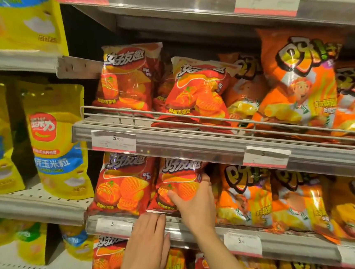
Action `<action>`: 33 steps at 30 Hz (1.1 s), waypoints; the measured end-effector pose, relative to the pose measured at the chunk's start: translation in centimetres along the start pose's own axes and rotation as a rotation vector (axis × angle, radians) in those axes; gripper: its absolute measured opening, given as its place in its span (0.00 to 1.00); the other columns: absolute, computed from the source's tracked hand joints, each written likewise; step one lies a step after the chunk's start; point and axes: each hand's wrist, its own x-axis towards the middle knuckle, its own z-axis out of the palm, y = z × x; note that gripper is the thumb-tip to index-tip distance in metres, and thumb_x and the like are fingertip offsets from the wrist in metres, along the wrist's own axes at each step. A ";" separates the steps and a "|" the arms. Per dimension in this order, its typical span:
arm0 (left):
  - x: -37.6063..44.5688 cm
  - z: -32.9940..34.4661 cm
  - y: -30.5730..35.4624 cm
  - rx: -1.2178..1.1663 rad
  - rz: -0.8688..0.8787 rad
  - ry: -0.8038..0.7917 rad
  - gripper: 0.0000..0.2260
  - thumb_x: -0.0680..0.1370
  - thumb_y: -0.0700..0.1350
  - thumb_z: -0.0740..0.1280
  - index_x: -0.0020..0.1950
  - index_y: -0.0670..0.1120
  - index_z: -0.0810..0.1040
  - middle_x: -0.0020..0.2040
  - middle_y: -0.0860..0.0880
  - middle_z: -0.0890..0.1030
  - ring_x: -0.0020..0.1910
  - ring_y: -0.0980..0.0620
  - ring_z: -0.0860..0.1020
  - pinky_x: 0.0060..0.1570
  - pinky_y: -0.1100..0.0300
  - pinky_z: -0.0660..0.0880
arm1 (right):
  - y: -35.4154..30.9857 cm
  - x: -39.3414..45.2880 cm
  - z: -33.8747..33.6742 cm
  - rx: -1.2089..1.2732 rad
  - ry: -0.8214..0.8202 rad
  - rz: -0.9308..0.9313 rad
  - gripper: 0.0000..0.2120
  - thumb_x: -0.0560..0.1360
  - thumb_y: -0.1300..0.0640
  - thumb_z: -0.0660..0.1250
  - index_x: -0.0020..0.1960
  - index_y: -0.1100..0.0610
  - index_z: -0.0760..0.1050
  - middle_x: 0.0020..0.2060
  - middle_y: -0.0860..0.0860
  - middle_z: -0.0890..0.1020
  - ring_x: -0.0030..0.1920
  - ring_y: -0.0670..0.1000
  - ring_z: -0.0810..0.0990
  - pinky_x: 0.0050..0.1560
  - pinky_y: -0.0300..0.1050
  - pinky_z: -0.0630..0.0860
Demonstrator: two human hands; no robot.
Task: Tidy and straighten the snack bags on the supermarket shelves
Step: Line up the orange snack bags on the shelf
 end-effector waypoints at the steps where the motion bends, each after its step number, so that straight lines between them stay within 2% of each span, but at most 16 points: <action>1: 0.0 0.0 0.0 0.009 0.012 0.011 0.19 0.71 0.48 0.76 0.57 0.40 0.81 0.49 0.45 0.80 0.48 0.43 0.79 0.49 0.48 0.80 | 0.2 -0.3 0.3 -0.003 -0.005 -0.012 0.46 0.67 0.33 0.75 0.73 0.56 0.61 0.66 0.50 0.73 0.66 0.54 0.75 0.61 0.51 0.77; 3: -0.1 0.0 -0.1 0.018 0.027 0.036 0.18 0.73 0.48 0.73 0.58 0.39 0.80 0.51 0.44 0.80 0.50 0.43 0.79 0.52 0.47 0.80 | 0.8 -0.7 0.7 -0.008 -0.018 -0.020 0.48 0.67 0.33 0.75 0.75 0.55 0.57 0.68 0.50 0.71 0.67 0.53 0.74 0.61 0.50 0.77; 5: -0.2 -0.1 0.1 0.023 0.028 0.055 0.17 0.76 0.50 0.65 0.58 0.40 0.80 0.51 0.44 0.80 0.51 0.44 0.79 0.53 0.47 0.80 | 1.3 -1.0 0.8 -0.013 -0.027 -0.019 0.50 0.67 0.32 0.75 0.76 0.54 0.55 0.69 0.49 0.70 0.68 0.53 0.73 0.60 0.50 0.77; 8: -0.3 -0.1 0.5 0.016 0.014 0.024 0.20 0.77 0.52 0.58 0.59 0.40 0.80 0.52 0.44 0.80 0.52 0.43 0.79 0.55 0.47 0.79 | 1.5 -0.9 0.9 -0.022 -0.035 -0.021 0.51 0.66 0.32 0.75 0.76 0.52 0.53 0.69 0.48 0.69 0.67 0.54 0.74 0.59 0.52 0.77; 11: -0.3 -0.3 0.8 -0.004 -0.021 -0.014 0.19 0.78 0.50 0.58 0.61 0.40 0.78 0.54 0.44 0.79 0.56 0.43 0.77 0.58 0.47 0.78 | 1.5 -0.6 1.2 -0.008 -0.048 -0.018 0.50 0.65 0.31 0.75 0.73 0.52 0.54 0.65 0.49 0.70 0.65 0.55 0.75 0.59 0.53 0.77; 15: -0.4 -0.7 1.9 -0.043 -0.072 -0.074 0.14 0.80 0.46 0.64 0.62 0.40 0.74 0.56 0.46 0.74 0.58 0.44 0.73 0.62 0.48 0.74 | 2.0 -0.6 1.0 0.017 -0.125 -0.030 0.53 0.64 0.27 0.73 0.74 0.53 0.52 0.68 0.51 0.68 0.66 0.56 0.74 0.57 0.52 0.77; 17: -0.3 -1.2 2.6 -0.046 -0.106 -0.083 0.14 0.80 0.45 0.64 0.63 0.40 0.73 0.57 0.45 0.73 0.59 0.44 0.73 0.62 0.48 0.74 | 2.4 -0.7 0.3 0.036 -0.195 -0.035 0.56 0.65 0.26 0.72 0.78 0.53 0.50 0.71 0.54 0.67 0.69 0.58 0.72 0.60 0.53 0.75; 20: -0.5 -1.7 3.9 -0.040 -0.159 -0.073 0.16 0.79 0.43 0.65 0.65 0.40 0.72 0.60 0.45 0.72 0.60 0.44 0.73 0.62 0.48 0.74 | 3.8 -1.8 -1.4 0.070 -0.267 -0.072 0.55 0.70 0.31 0.71 0.82 0.54 0.44 0.75 0.57 0.64 0.74 0.59 0.67 0.68 0.53 0.70; 23: -0.5 -1.8 6.1 -0.030 -0.248 -0.046 0.15 0.77 0.44 0.67 0.63 0.41 0.74 0.60 0.44 0.72 0.59 0.44 0.74 0.59 0.49 0.76 | 5.9 -3.3 -4.0 0.109 -0.294 -0.190 0.46 0.77 0.37 0.67 0.83 0.53 0.47 0.78 0.52 0.61 0.77 0.55 0.64 0.72 0.52 0.68; 25: -0.2 -1.5 8.0 -0.038 -0.309 -0.029 0.13 0.77 0.45 0.68 0.59 0.42 0.76 0.58 0.44 0.73 0.57 0.43 0.75 0.56 0.48 0.75 | 7.9 -3.9 -6.0 0.133 -0.314 -0.264 0.37 0.79 0.41 0.65 0.82 0.52 0.55 0.78 0.49 0.63 0.76 0.52 0.65 0.73 0.53 0.68; 27: 0.2 -0.8 10.7 -0.065 -0.346 0.006 0.12 0.76 0.44 0.70 0.56 0.41 0.77 0.56 0.42 0.75 0.56 0.40 0.75 0.56 0.46 0.75 | 10.2 -4.0 -8.7 0.203 -0.304 -0.312 0.27 0.79 0.46 0.67 0.76 0.52 0.68 0.71 0.49 0.73 0.71 0.51 0.72 0.69 0.53 0.72; 29: 0.8 -0.1 13.8 -0.082 -0.348 0.064 0.10 0.75 0.42 0.72 0.53 0.39 0.78 0.53 0.40 0.77 0.54 0.38 0.75 0.55 0.45 0.74 | 12.7 -3.4 -11.7 0.319 -0.264 -0.296 0.19 0.79 0.52 0.69 0.68 0.54 0.77 0.61 0.49 0.81 0.63 0.50 0.79 0.65 0.52 0.75; 33: 2.5 0.8 19.6 -0.175 -0.333 0.154 0.06 0.75 0.39 0.72 0.50 0.40 0.77 0.46 0.43 0.76 0.49 0.41 0.74 0.50 0.47 0.71 | 18.0 -1.3 -17.6 0.456 -0.164 -0.192 0.08 0.79 0.56 0.70 0.58 0.53 0.82 0.48 0.45 0.85 0.48 0.43 0.83 0.54 0.50 0.81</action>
